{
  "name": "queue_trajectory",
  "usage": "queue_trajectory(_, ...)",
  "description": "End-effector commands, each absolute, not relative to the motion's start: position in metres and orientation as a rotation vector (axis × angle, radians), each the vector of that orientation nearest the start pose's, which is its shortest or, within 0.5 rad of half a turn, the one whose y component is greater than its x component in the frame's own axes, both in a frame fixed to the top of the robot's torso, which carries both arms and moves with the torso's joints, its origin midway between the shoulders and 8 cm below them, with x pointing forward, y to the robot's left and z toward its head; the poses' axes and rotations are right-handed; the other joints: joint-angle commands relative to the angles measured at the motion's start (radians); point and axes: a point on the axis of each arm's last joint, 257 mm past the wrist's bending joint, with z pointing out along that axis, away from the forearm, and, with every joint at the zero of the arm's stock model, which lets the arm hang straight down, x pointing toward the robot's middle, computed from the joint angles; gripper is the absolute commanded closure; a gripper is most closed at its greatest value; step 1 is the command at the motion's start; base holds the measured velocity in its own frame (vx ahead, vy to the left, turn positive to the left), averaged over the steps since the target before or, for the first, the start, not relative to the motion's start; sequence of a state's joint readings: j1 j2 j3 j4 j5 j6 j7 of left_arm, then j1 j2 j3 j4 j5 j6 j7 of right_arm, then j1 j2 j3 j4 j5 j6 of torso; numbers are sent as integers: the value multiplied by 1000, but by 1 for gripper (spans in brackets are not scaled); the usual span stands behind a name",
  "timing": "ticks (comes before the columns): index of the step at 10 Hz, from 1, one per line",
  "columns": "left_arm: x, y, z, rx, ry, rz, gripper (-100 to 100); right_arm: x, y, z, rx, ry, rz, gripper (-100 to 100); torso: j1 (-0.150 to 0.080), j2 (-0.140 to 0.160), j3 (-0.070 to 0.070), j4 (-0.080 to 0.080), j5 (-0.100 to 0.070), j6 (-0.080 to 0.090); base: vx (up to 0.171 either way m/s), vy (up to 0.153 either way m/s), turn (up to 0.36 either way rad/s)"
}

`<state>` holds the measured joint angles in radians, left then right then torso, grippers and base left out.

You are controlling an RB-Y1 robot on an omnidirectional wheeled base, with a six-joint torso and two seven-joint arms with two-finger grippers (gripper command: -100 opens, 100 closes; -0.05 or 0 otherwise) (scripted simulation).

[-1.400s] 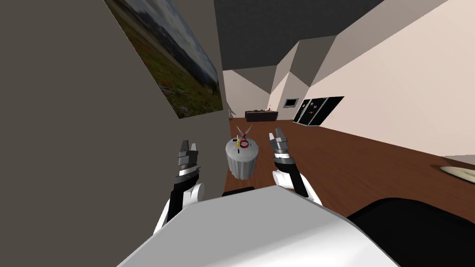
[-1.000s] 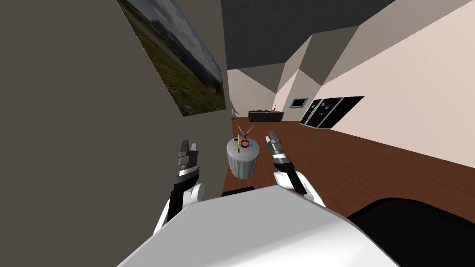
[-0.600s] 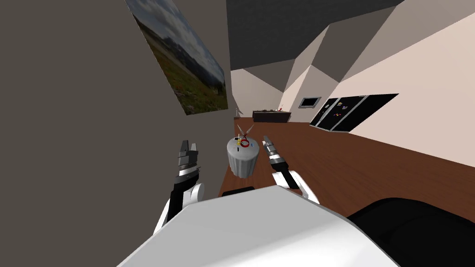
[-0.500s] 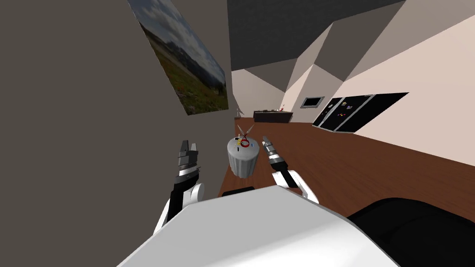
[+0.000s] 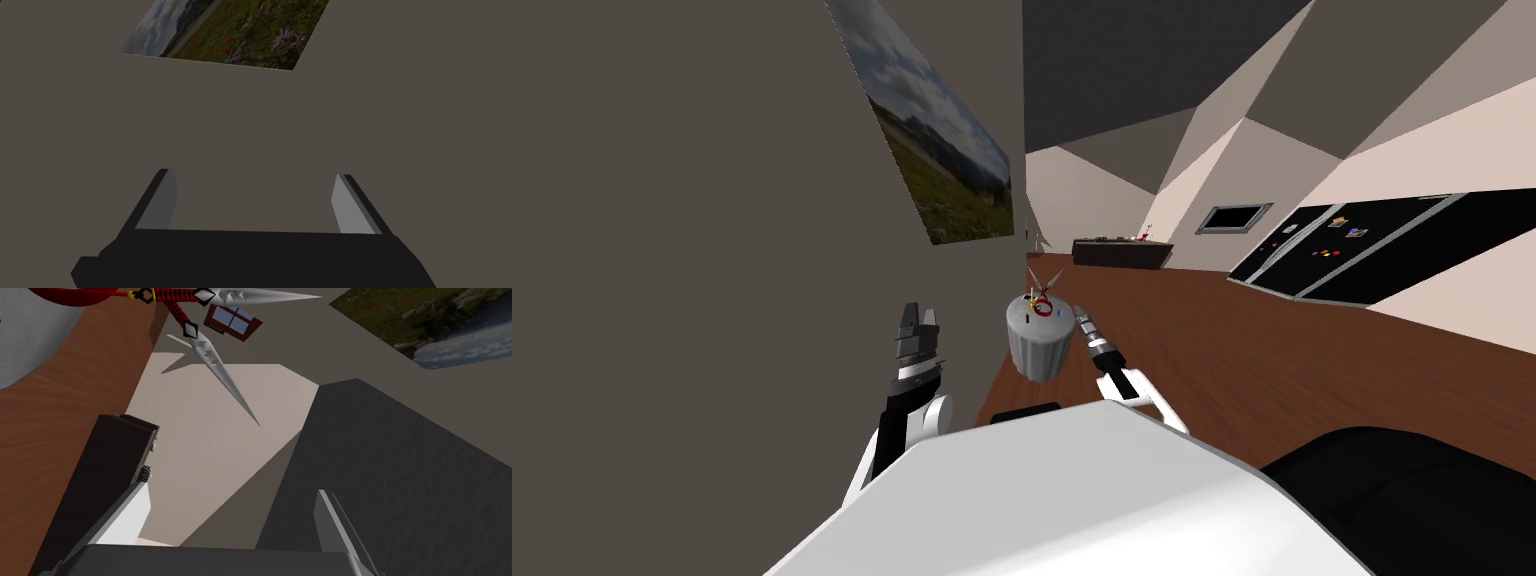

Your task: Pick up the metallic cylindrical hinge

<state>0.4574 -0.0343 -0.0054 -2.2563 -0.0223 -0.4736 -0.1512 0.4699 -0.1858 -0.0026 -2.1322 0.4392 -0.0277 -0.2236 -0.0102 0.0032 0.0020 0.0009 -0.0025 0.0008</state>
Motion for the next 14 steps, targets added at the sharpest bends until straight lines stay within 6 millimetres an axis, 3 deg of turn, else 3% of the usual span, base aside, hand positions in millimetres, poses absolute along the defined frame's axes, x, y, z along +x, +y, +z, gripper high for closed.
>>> queue_trajectory(1,356,275,23,-622,642,-1166,0,422,-301,-174,886,1301,849,-100,0,0,0,0,0,0,-81,-97,231)
queue_trajectory(2,356,275,23,-621,642,-1166,0,422,-305,-180,890,1315,820,-100,2,-1,0,0,0,-1,-61,-78,117)
queue_trajectory(3,356,275,23,-622,642,-1166,0,424,-310,-203,923,1355,781,-100,3,-2,-1,0,1,0,-86,-105,271)
queue_trajectory(4,356,275,23,-621,642,-1166,0,423,-313,-207,928,1365,754,-100,2,-1,-1,0,1,-1,-74,-86,137)
queue_trajectory(5,356,275,23,-622,642,-1166,0,423,-320,-231,965,1405,704,-100,3,-2,-1,0,1,0,-84,-69,281)
queue_trajectory(6,356,275,23,-621,642,-1166,0,423,-323,-233,965,1411,682,-100,4,-1,-1,0,1,-1,-70,-68,119)
queue_trajectory(7,356,275,23,-622,642,-1166,0,422,-331,-257,1000,1447,631,-100,4,-2,-1,0,1,0,-72,-80,292)
queue_trajectory(8,356,275,23,-621,642,-1166,0,421,-334,-259,999,1453,606,-100,3,-2,-1,0,1,-1,-64,-75,128)
queue_trajectory(9,356,275,23,-622,642,-1166,0,419,-341,-282,1027,1487,556,-100,3,-3,-2,-1,1,0,-65,-69,273)
queue_trajectory(11,356,275,23,-622,642,-1166,0,418,-346,-284,1030,1492,526,-100,4,-3,-2,-1,1,0,-42,-44,49)
queue_trajectory(12,356,275,23,-622,642,-1166,0,414,-356,-306,1054,1525,457,-100,6,-5,-3,-1,1,0,-47,-37,287)
queue_trajectory(13,356,275,23,-622,642,-1166,0,413,-359,-308,1058,1526,442,-100,5,-5,-3,-1,1,-1,-49,-43,167)
queue_trajectory(14,356,275,23,-622,642,-1166,0,411,-368,-323,1081,1544,384,-100,5,-4,-2,-1,1,0,-53,-56,228)
